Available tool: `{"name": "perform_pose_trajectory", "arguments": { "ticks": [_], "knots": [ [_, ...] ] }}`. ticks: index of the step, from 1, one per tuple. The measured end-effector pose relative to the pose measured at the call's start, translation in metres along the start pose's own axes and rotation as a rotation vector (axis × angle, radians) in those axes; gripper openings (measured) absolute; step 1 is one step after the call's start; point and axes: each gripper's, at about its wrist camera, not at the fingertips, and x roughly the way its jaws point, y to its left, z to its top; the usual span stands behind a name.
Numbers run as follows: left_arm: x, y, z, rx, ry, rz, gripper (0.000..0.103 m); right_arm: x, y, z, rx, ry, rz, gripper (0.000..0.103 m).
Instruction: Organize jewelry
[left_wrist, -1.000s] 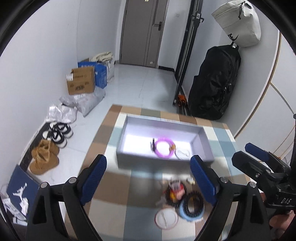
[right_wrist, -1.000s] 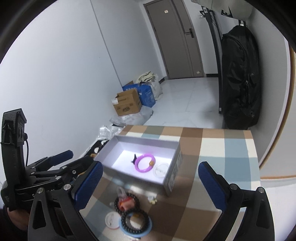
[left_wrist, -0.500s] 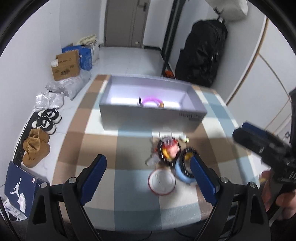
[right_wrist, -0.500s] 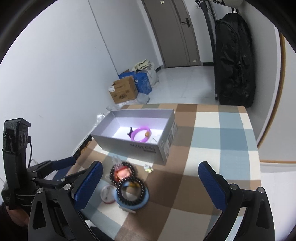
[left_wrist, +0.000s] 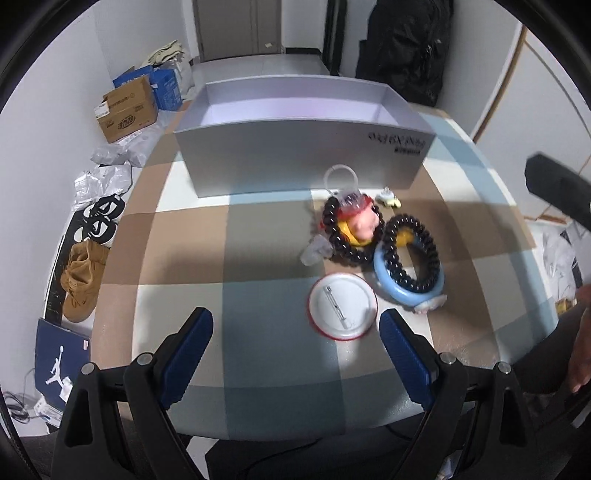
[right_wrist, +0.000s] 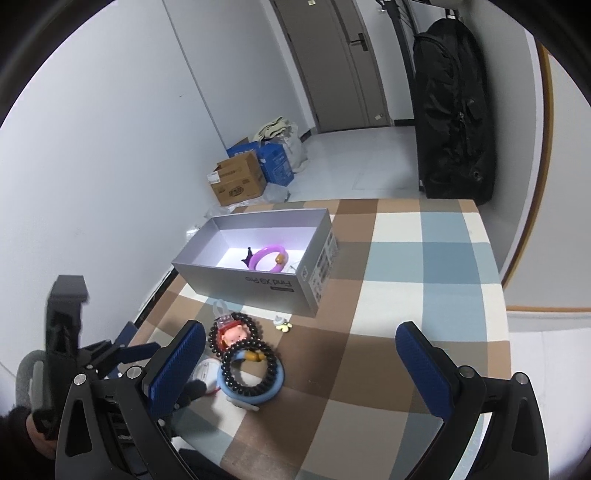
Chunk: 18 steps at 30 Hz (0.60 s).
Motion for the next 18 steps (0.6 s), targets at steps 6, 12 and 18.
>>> {"name": "perform_pose_trajectory", "arguments": {
  "ticks": [6, 12, 18],
  "knots": [
    [0.0052, -0.0069, -0.0012, 0.045, 0.014, 0.007, 0.088, -0.0001, -0.0018, 0.0016, 0.016, 0.000, 0.006, 0.103],
    [0.0058, -0.0054, 0.0016, 0.056, 0.003, -0.007, 0.084, -0.0010, -0.0008, 0.0017, 0.015, 0.000, 0.008, 0.103],
    [0.0050, -0.0074, 0.0039, 0.071, -0.010, -0.018, 0.067, -0.0013, -0.0046, 0.0023, 0.035, 0.001, 0.010, 0.103]
  ]
}}
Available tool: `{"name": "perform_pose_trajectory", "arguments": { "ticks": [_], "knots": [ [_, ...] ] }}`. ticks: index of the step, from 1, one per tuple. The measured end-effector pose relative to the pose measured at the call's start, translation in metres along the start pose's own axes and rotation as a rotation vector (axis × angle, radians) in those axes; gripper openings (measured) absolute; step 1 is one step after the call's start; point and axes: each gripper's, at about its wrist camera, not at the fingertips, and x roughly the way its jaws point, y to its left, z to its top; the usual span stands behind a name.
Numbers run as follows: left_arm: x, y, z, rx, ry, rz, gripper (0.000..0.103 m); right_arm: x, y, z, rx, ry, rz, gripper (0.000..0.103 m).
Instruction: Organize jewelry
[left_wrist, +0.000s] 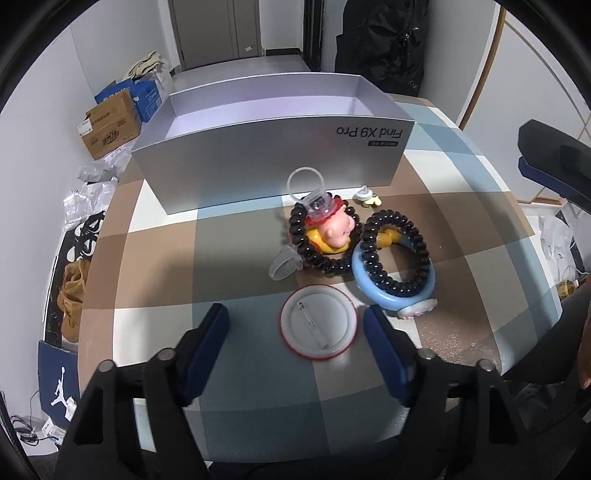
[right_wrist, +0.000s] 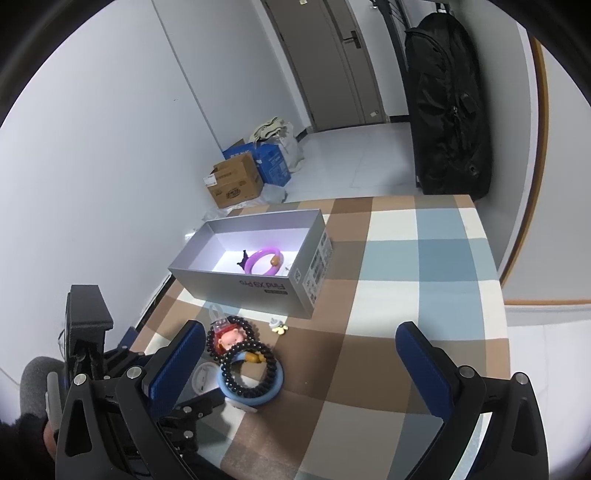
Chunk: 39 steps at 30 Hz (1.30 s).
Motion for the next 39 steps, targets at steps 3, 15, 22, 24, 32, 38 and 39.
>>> {"name": "perform_pose_trajectory", "arguments": {
  "ticks": [3, 15, 22, 24, 32, 38, 39],
  "knots": [
    [-0.001, -0.002, 0.000, 0.013, -0.006, -0.008, 0.058, 0.000, 0.000, 0.000, 0.000, 0.000, 0.000, 0.103],
    [-0.006, -0.007, -0.001, 0.038, -0.001, -0.030, 0.037, 0.005, 0.000, -0.003, -0.004, 0.023, 0.003, 0.103],
    [-0.012, 0.001, 0.003, -0.011, -0.006, -0.052, 0.037, 0.009, 0.000, -0.004, 0.002, 0.046, 0.008, 0.103],
    [-0.015, 0.007, 0.006, -0.035, -0.017, -0.058, 0.037, 0.012, 0.000, -0.005, 0.008, 0.058, 0.011, 0.103],
    [-0.028, 0.029, 0.014, -0.147, -0.081, -0.067, 0.037, 0.031, 0.008, -0.013, -0.053, 0.145, -0.022, 0.103],
    [-0.033, 0.038, 0.017, -0.197, -0.113, -0.096, 0.037, 0.043, 0.018, -0.018, -0.125, 0.189, -0.025, 0.094],
    [-0.033, 0.040, 0.017, -0.202, -0.115, -0.102, 0.037, 0.044, 0.019, -0.018, -0.131, 0.194, -0.018, 0.090]
  ]
}}
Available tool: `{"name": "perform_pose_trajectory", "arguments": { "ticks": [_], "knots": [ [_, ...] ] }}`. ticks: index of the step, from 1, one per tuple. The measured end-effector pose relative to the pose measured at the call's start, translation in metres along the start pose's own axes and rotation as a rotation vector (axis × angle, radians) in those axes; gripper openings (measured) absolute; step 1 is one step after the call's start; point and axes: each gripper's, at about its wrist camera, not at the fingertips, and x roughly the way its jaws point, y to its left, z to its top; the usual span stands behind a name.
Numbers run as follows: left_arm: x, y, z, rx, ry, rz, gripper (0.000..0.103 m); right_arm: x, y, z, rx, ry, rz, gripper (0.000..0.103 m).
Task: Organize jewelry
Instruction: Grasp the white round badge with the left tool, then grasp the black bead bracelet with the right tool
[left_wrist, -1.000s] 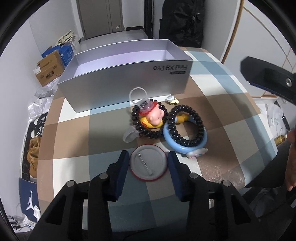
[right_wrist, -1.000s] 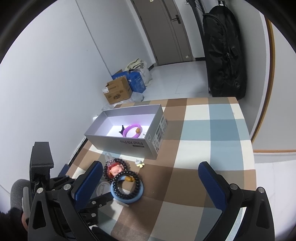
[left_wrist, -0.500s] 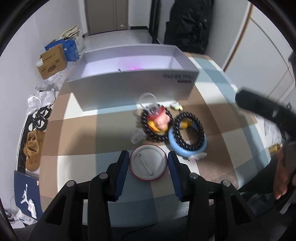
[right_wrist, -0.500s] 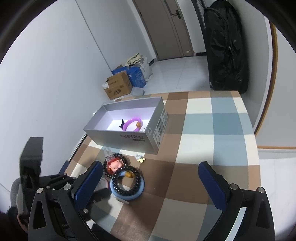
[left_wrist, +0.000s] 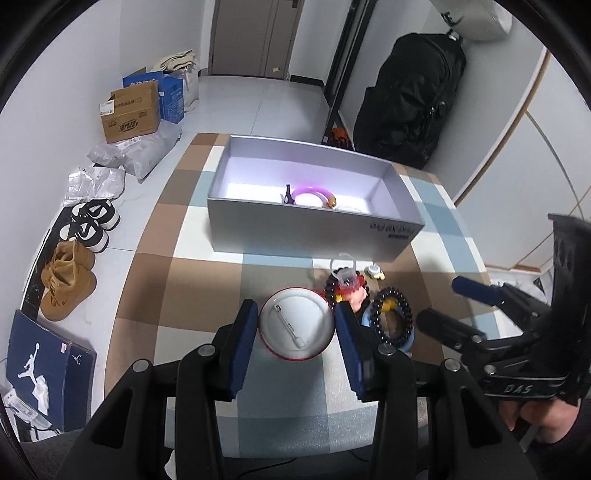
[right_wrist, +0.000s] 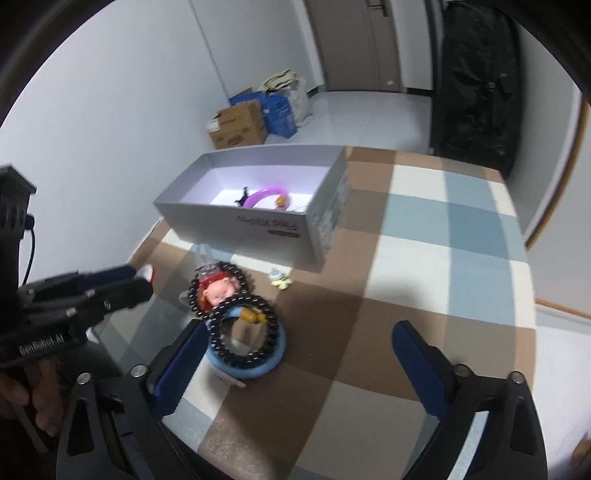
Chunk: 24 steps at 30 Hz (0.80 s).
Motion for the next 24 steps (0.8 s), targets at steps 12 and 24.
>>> {"name": "perform_pose_trajectory", "arguments": {
  "ticks": [12, 24],
  "knots": [
    [0.000, 0.017, 0.008, -0.064, 0.006, -0.041, 0.037, 0.028, 0.010, 0.007, -0.041, 0.089, 0.011, 0.047],
    [0.002, 0.024, 0.012, -0.097, 0.019, -0.076, 0.037, 0.031, 0.015, 0.015, -0.058, 0.085, 0.018, 0.010]
  ]
}}
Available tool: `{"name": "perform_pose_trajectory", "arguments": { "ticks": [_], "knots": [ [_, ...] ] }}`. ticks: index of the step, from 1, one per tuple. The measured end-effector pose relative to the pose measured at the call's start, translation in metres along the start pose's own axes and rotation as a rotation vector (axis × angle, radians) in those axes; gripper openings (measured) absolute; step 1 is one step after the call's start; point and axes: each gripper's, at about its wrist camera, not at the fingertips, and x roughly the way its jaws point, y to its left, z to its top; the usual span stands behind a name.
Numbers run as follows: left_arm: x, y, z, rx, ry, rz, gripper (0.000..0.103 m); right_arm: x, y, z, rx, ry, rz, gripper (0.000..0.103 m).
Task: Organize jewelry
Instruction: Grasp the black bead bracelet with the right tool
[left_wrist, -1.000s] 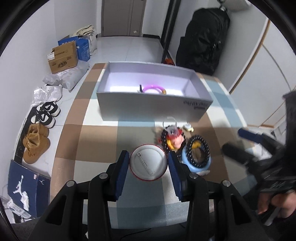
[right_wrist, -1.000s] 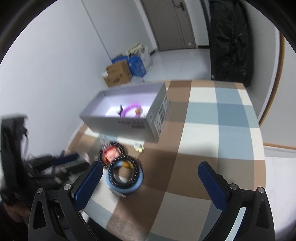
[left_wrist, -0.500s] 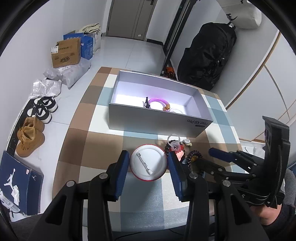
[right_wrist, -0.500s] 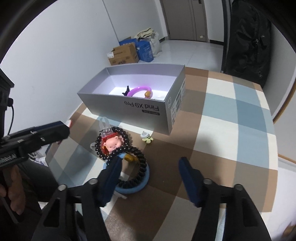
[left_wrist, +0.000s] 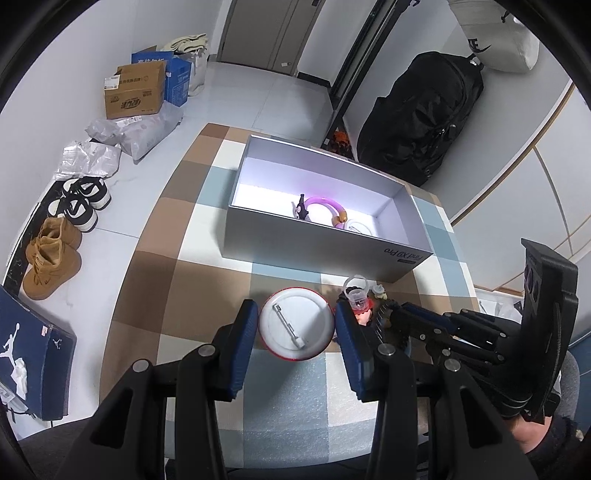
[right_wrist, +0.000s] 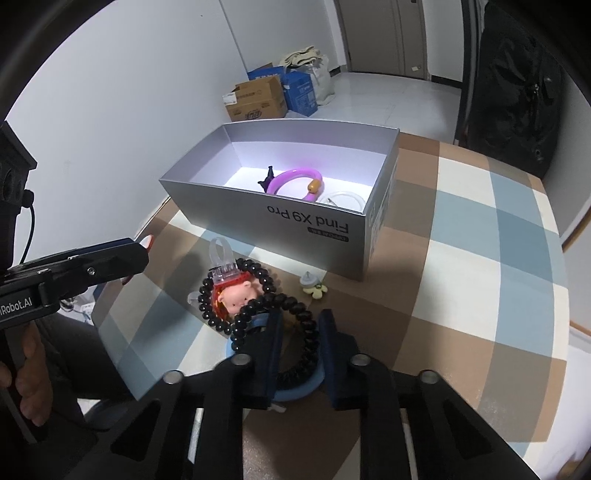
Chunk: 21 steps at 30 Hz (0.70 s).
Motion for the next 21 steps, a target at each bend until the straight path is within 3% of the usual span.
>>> {"name": "perform_pose_trajectory", "arguments": {
  "ticks": [9, 21],
  "knots": [
    [0.000, 0.000, 0.001, -0.010, -0.004, 0.000, 0.037, -0.010, -0.001, 0.004, 0.007, -0.042, -0.011, 0.009],
    [-0.006, 0.004, 0.008, -0.050, -0.056, -0.010, 0.038, -0.042, 0.002, 0.021, 0.020, -0.171, 0.060, 0.009]
  ]
}}
